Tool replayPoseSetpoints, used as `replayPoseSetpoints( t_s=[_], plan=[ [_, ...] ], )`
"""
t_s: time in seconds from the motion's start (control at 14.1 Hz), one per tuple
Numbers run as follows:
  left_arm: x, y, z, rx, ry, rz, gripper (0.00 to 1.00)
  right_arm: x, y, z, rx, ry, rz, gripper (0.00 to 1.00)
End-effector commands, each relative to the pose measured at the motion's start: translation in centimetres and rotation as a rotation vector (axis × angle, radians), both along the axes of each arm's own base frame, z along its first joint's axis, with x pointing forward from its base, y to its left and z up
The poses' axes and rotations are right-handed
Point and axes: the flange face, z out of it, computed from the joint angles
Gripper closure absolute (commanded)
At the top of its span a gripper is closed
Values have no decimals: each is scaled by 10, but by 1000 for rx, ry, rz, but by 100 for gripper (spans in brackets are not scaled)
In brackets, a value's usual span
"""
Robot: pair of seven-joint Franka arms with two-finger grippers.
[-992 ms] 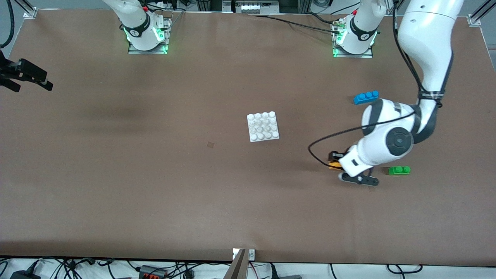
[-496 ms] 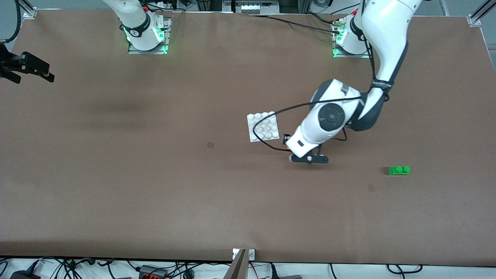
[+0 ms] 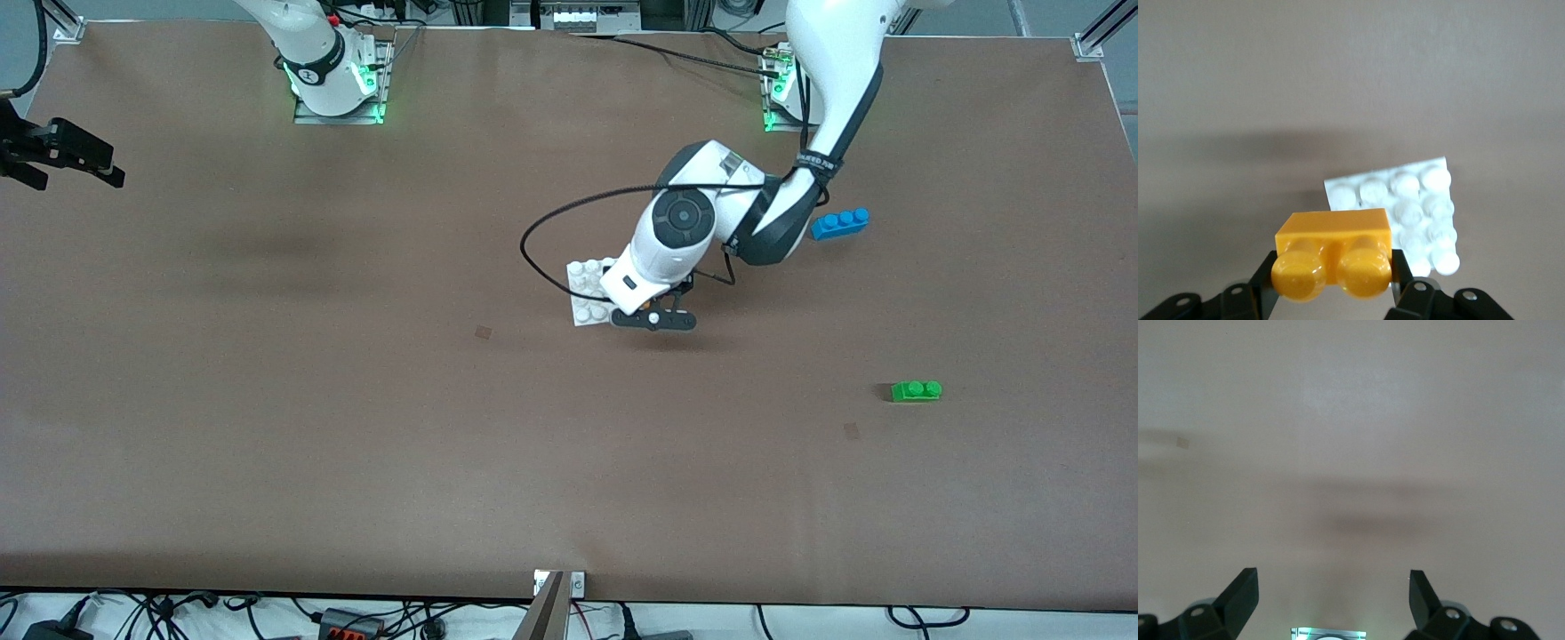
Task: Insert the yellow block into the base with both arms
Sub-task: 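Lift the yellow block with the left gripper and carry it over the plate, then lower the yellow block onto the plate studs and press it down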
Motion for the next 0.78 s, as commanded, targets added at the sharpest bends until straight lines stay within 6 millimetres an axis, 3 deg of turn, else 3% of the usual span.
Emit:
replayPoseSetpoints(
  t_s=[0.0, 0.28, 0.42, 0.71],
  plan=[
    [-40, -37, -10, 2, -23, 57, 53, -5, 0, 3, -5, -2, -7, 0],
    [-47, -44, -25, 16, -59, 127, 54, -5, -3, 2, -5, 8, -12, 0],
    [-46, -47, -38, 0, -69, 128, 53, 1, -18, 0, 1, 9, -41, 0],
    [-50, -51, -55, 9, -86, 101, 53, 2, -18, 0, -1, 9, -39, 0]
  ],
)
